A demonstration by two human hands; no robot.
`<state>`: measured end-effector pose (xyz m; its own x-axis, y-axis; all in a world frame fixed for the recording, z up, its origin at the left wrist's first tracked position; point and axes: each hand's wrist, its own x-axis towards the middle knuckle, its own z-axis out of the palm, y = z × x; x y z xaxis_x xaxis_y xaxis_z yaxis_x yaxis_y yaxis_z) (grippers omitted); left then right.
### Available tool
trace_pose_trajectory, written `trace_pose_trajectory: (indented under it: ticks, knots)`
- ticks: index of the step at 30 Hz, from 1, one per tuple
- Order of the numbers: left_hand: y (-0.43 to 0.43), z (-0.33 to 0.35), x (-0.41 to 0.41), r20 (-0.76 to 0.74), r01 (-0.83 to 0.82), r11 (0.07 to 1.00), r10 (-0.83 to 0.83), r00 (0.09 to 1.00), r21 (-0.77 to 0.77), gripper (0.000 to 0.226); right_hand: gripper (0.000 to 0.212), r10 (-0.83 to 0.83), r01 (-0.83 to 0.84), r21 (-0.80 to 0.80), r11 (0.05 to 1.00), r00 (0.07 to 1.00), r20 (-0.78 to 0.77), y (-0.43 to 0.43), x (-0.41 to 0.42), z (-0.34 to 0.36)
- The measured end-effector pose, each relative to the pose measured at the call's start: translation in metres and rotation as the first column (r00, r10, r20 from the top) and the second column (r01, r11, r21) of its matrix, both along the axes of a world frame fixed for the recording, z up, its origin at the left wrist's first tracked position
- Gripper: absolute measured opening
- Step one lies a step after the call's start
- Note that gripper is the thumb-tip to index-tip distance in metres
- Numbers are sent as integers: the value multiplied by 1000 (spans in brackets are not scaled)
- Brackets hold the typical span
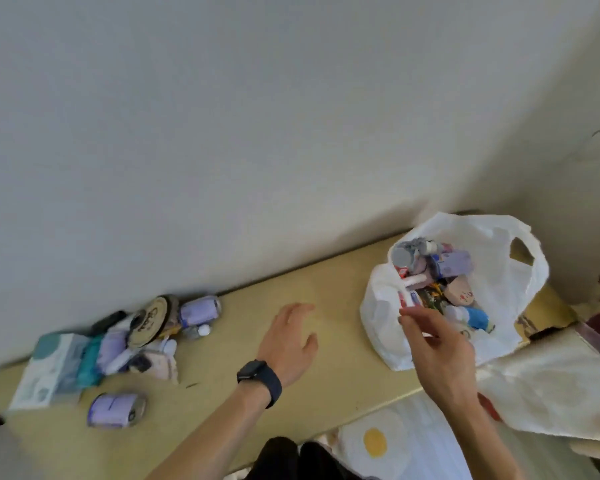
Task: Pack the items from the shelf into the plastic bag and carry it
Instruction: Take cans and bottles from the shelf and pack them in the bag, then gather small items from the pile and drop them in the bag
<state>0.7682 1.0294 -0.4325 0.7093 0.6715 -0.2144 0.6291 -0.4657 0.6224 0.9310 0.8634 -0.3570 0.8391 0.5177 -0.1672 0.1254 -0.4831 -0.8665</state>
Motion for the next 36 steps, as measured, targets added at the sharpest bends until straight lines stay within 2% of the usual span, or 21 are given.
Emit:
trace_pose_trajectory:
  ticks: [3,5,8,12,15,18,21,26,28,30,33,35,36]
  knots:
    - [8,-22,-68,-132,-182,981,172,976,-72,50,13,218,-216,31,976,972,-93,35,-40,-8]
    - [12,-33,-115,-207,-311,945,286,936,-99,51,14,411,-418,-22,908,901,-137,59,-67,-23]
    - [11,-46,-179,-274,-495,861,451,849,-116,51,15,653,-673,-140,726,739,-164,92,-108,-47]
    - [2,-58,-247,-327,-681,718,614,718,-146,52,12,808,-833,-238,499,547,-219,129,-163,-75]
    - [1,-68,-287,-346,-769,611,691,635,-190,54,18,851,-883,-317,346,438,-291,155,-203,-91]
    - [10,-76,-321,-367,-807,552,721,588,-210,57,28,860,-888,-398,231,377,-342,181,-240,-111]
    - [28,-83,-351,-395,-818,543,720,570,-191,63,40,873,-886,-444,133,316,-371,203,-275,-133]
    - [73,-95,-374,-369,-828,529,744,557,-183,79,78,869,-749,-622,-227,133,-477,223,-315,-190]
    - [90,-101,-377,-364,-803,574,722,588,-159,82,84,851,-676,-667,-312,113,-513,217,-325,-208]
    - [103,-110,-379,-387,-738,662,651,652,-130,82,91,852,-633,-706,-318,135,-505,207,-335,-215]
    - [113,-122,-379,-451,-603,791,505,736,-99,74,94,864,-678,-694,-241,177,-472,202,-338,-215]
    - [117,-124,-376,-471,-554,828,458,754,-82,70,90,837,-741,-644,-190,220,-501,210,-333,-207]
    - [118,-122,-374,-471,-554,827,452,758,-97,70,87,791,-783,-609,-125,292,-538,216,-332,-199]
